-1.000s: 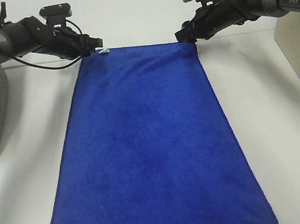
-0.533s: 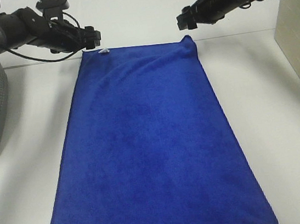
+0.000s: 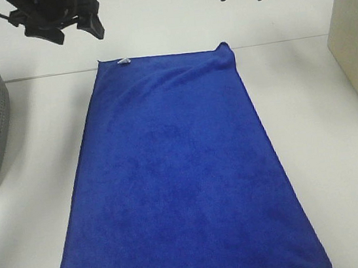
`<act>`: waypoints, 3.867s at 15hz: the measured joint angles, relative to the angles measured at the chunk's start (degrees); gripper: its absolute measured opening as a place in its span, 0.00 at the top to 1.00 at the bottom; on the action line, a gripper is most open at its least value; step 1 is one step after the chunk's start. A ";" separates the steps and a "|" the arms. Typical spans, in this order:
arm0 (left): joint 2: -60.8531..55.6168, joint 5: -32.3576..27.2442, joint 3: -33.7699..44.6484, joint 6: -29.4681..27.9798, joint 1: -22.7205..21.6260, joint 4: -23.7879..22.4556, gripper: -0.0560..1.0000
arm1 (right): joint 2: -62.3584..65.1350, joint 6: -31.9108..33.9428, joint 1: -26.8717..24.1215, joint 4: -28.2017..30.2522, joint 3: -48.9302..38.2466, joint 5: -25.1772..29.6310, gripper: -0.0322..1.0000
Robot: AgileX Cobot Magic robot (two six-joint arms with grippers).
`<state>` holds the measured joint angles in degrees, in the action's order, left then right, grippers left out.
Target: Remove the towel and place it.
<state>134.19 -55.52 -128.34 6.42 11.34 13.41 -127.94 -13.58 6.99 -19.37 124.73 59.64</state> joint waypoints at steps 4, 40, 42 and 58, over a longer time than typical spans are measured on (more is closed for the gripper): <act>-8.19 -12.43 0.00 -11.57 0.00 -13.75 0.20 | 9.74 5.50 0.00 9.05 0.00 9.17 0.21; -134.19 -4.58 97.57 -10.37 -13.46 -16.56 0.20 | 128.00 15.47 0.00 19.37 -90.24 10.26 0.04; -134.47 -4.64 98.89 -8.65 -13.46 -15.81 0.20 | 128.23 13.18 0.00 19.37 -92.48 10.31 0.04; -134.53 -4.58 99.18 -3.72 -13.46 -8.88 0.20 | 128.23 11.34 0.00 17.99 -95.97 1.49 0.04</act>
<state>-0.34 -60.10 -29.16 2.69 -2.12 4.53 0.29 -2.23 6.99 -1.38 28.76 61.13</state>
